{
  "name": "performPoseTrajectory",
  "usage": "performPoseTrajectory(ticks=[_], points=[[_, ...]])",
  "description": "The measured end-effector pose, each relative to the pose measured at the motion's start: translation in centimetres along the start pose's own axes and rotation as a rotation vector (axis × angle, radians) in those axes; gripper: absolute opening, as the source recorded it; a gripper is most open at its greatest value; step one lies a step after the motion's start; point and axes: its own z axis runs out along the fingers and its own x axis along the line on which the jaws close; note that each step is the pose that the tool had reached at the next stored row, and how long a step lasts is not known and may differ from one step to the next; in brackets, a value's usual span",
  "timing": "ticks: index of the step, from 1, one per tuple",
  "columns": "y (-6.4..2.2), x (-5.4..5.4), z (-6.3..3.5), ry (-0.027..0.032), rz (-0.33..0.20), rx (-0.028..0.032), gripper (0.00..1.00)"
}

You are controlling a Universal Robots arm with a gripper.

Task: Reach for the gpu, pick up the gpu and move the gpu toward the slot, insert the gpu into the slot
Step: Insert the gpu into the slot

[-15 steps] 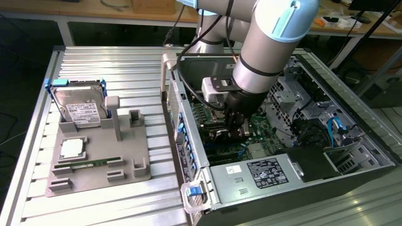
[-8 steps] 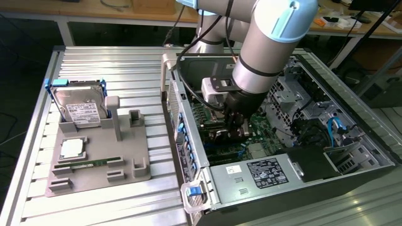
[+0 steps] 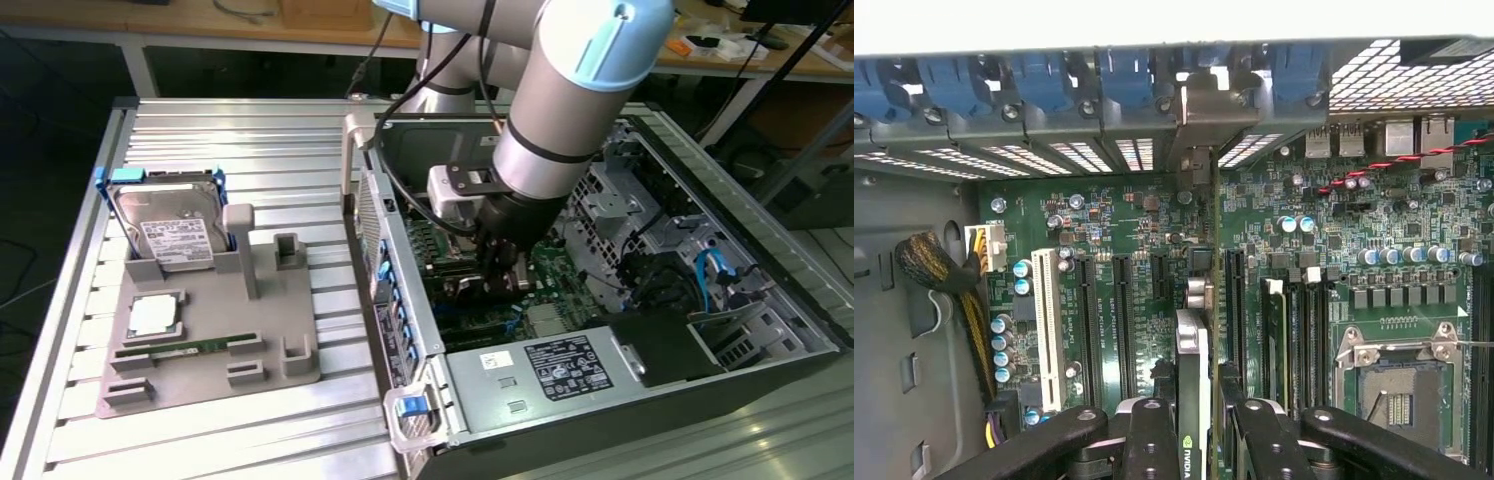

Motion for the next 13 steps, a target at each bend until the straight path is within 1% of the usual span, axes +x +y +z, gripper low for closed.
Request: performPoseTrajectory(ticks=[7, 11, 13], points=[[0.01, 0.0, 0.19, -0.0003, 0.0, 0.0001, 0.27], [0.0, -0.02, 0.02, -0.0016, 0.0, 0.0009, 0.27], [-0.01, -0.01, -0.12, -0.0007, 0.0, 0.0005, 0.27]])
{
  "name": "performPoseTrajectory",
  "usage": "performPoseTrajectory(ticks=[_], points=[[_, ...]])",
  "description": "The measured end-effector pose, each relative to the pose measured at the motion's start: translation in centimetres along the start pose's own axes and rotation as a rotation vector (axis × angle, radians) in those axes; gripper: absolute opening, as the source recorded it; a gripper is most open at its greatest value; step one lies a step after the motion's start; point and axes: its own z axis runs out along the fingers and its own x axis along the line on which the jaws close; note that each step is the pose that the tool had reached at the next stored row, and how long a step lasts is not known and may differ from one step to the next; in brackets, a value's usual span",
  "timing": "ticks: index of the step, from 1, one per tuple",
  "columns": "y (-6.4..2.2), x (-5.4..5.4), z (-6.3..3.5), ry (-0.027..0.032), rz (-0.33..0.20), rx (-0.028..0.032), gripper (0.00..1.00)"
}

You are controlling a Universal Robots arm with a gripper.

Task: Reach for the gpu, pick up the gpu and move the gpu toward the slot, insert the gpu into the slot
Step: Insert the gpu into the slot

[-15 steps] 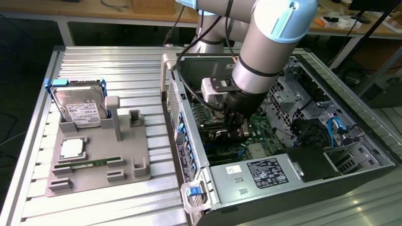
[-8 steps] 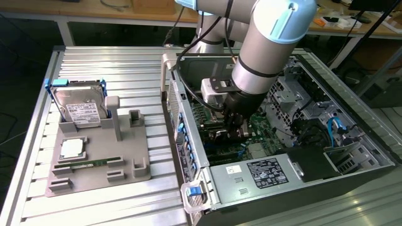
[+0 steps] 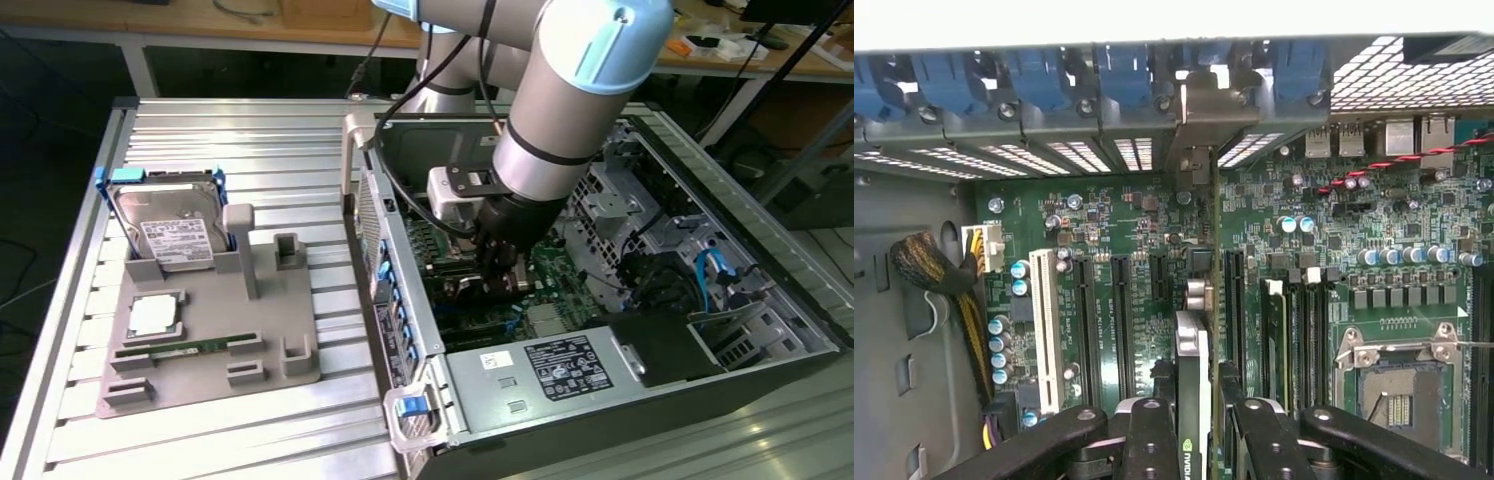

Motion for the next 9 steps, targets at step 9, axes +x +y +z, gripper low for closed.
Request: performPoseTrajectory(ticks=[9], points=[[0.01, -0.02, -0.02, 0.0004, 0.0, -0.0003, 0.27]])
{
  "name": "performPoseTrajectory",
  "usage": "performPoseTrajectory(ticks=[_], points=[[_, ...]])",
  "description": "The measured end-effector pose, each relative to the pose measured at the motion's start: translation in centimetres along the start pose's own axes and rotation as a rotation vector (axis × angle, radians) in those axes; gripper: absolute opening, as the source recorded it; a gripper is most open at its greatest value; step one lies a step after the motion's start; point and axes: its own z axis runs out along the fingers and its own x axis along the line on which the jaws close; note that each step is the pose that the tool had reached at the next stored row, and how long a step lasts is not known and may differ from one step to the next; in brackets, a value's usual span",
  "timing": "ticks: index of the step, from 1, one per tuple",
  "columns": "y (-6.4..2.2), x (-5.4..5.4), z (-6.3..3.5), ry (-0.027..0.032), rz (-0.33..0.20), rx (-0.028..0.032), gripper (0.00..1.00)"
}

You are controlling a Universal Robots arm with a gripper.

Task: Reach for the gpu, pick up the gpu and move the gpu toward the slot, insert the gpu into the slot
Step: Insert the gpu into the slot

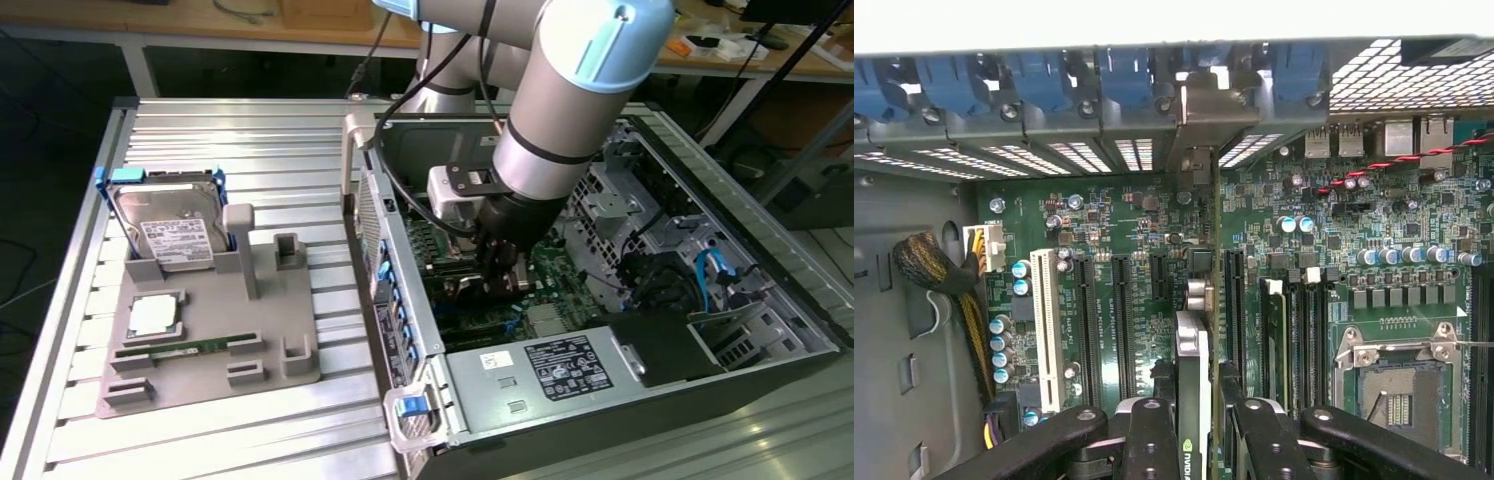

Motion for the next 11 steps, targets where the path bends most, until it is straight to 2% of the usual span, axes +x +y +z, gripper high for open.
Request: performPoseTrajectory(ticks=[11], points=[[0.0, -0.05, 0.02, 0.0, 0.0, 0.0, 0.27]])
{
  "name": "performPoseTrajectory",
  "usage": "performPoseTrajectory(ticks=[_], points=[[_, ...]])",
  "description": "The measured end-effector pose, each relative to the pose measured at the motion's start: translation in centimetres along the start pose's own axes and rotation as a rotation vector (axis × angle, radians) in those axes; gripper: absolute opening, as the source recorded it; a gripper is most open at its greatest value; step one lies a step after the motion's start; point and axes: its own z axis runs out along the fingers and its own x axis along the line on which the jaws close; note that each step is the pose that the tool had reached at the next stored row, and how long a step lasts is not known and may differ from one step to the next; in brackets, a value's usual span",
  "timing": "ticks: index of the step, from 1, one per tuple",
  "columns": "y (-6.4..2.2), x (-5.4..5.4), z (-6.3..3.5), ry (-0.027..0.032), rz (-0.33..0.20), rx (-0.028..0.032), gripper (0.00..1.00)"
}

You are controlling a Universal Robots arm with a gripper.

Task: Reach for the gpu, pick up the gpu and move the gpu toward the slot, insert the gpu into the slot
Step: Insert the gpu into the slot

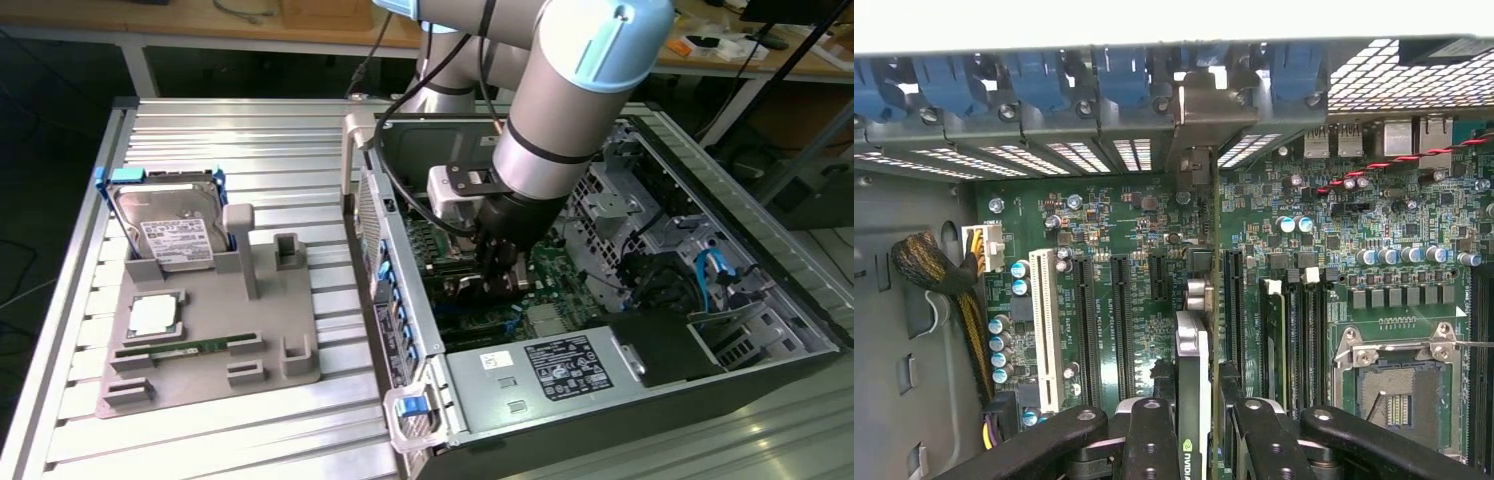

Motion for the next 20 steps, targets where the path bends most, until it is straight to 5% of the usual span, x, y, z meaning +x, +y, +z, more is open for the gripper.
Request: performPoseTrajectory(ticks=[20], points=[[0.01, 0.02, 0.64, 0.0002, 0.0, -0.0001, 0.27]])
